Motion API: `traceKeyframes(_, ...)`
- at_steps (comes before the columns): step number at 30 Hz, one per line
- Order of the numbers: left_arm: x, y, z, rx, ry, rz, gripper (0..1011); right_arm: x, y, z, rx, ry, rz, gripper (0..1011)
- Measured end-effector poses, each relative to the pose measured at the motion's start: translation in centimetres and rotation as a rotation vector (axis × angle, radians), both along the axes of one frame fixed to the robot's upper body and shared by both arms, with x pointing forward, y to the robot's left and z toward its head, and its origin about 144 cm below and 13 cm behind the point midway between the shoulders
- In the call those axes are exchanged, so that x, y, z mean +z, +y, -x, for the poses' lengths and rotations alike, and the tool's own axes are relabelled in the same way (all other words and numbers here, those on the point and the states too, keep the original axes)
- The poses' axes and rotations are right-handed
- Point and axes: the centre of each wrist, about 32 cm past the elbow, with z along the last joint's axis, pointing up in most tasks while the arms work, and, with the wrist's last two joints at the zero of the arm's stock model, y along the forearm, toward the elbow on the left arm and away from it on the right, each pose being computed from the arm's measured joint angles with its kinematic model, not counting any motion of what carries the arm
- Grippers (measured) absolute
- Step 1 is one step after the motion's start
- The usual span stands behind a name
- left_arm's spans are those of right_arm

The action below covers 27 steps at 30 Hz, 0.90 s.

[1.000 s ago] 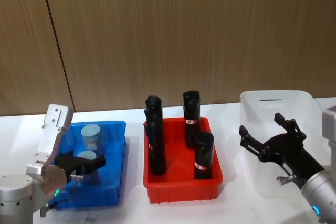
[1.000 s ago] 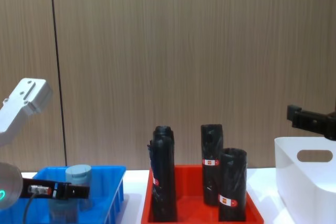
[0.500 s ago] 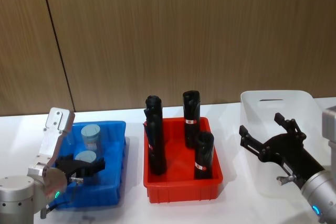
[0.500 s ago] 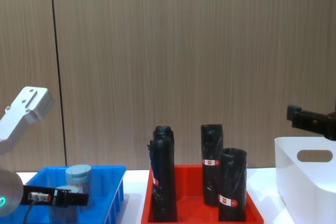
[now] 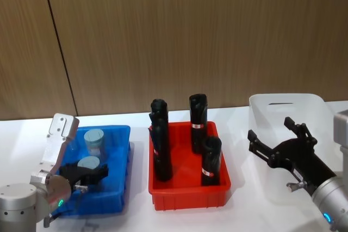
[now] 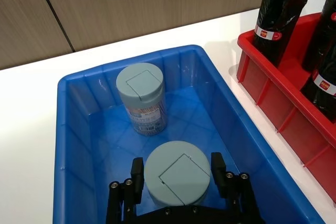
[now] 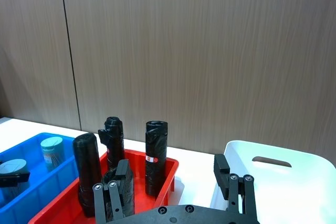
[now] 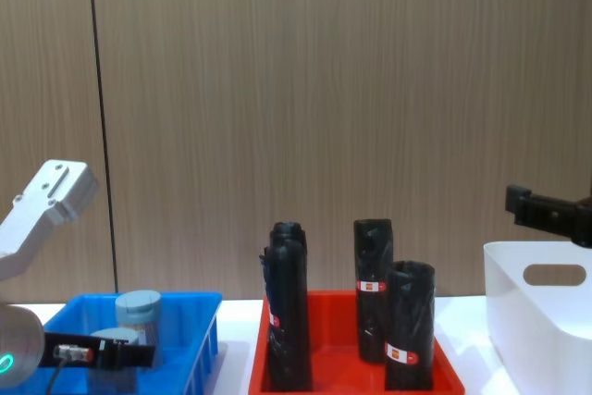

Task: Pick the cotton swabs from the blue box and place them into the white box.

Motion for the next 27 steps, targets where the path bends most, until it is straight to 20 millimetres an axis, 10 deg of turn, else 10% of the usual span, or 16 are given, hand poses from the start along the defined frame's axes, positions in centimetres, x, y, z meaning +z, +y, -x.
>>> traceKeyframes(7,-0.1,0.0,0.1,-0.001,-0.005,0.001,668,0.0,0.0,0.0,0.0,0.0,0.0,1002)
traceKeyframes(27,1.8,0.1,1.7,-0.072,-0.131,-0.051,666,0.0,0.0,0.0,0.0,0.0,0.0,1002)
